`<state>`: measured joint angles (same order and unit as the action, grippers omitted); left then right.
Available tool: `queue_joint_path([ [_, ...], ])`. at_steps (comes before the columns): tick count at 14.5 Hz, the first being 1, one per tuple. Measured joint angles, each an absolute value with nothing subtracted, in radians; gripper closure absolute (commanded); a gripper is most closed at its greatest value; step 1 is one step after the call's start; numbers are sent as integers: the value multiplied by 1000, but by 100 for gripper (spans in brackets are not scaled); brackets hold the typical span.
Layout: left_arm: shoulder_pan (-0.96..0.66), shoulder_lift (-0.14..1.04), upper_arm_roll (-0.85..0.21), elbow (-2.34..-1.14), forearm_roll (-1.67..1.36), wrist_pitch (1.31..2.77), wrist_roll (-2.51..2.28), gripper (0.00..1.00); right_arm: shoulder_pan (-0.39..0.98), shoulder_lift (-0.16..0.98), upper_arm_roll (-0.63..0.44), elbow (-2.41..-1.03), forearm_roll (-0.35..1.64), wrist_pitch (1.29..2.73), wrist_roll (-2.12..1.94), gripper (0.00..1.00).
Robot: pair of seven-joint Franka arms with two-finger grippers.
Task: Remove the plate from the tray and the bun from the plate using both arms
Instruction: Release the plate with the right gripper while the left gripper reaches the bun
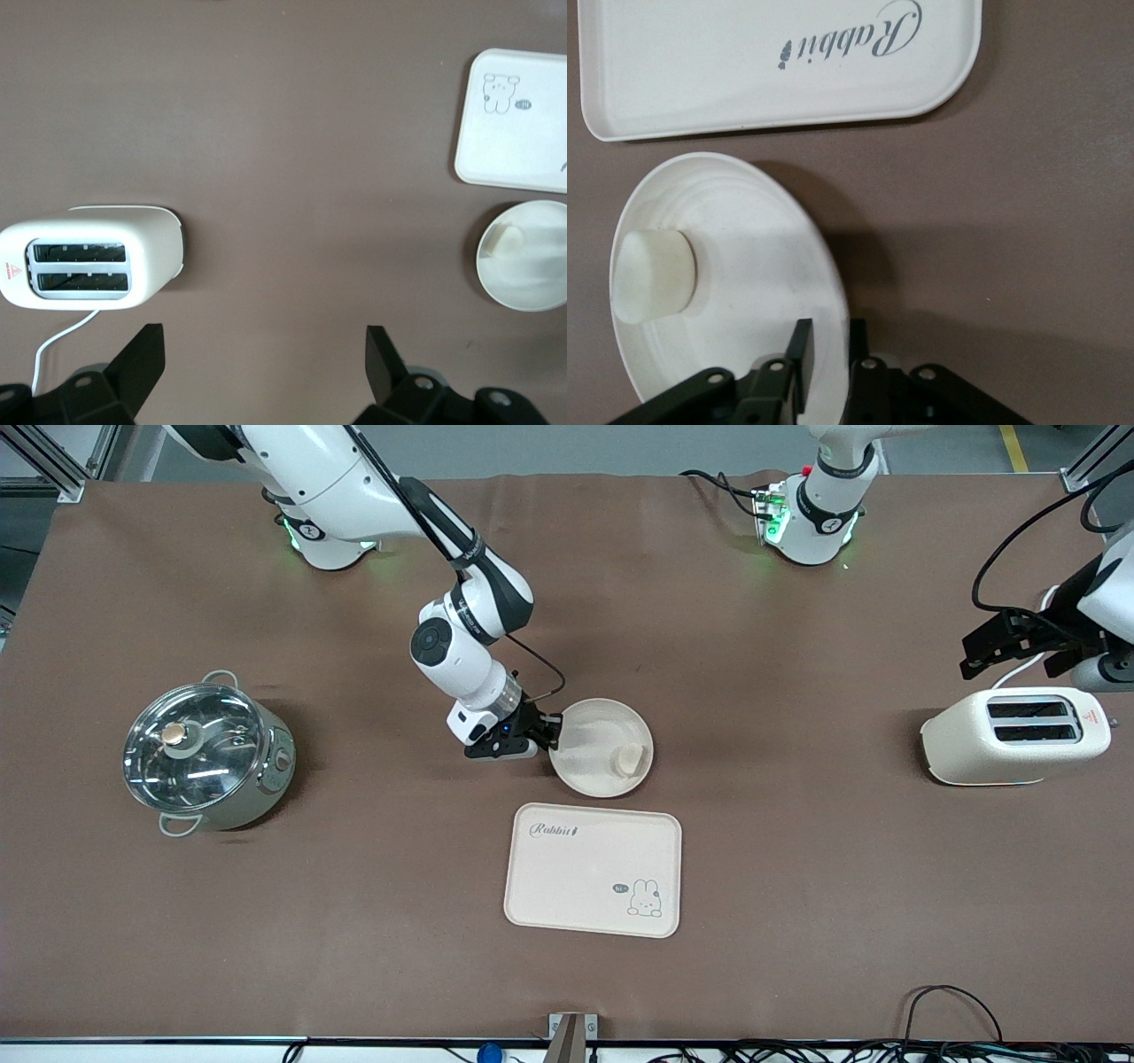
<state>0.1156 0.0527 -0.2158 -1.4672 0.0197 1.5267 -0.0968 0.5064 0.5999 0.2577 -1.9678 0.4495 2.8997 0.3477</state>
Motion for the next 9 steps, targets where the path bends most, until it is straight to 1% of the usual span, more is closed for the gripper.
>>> queue_joint_path([
  [3, 116, 53, -217, -1474, 19, 1507, -97, 0, 506, 594, 258, -1968, 450, 2900, 349, 0],
  [5, 114, 55, -242, -1487, 12, 1505, -97, 0, 503, 561, 257, -1966, 450, 2888, 360, 0],
  [7, 108, 64, -306, -1512, -17, 1506, -108, 0, 482, 485, 254, -1958, 450, 2779, 384, 0],
  [9, 93, 101, -399, -1537, -37, 1542, -151, 0, 425, 376, 246, -1948, 450, 2619, 388, 0],
])
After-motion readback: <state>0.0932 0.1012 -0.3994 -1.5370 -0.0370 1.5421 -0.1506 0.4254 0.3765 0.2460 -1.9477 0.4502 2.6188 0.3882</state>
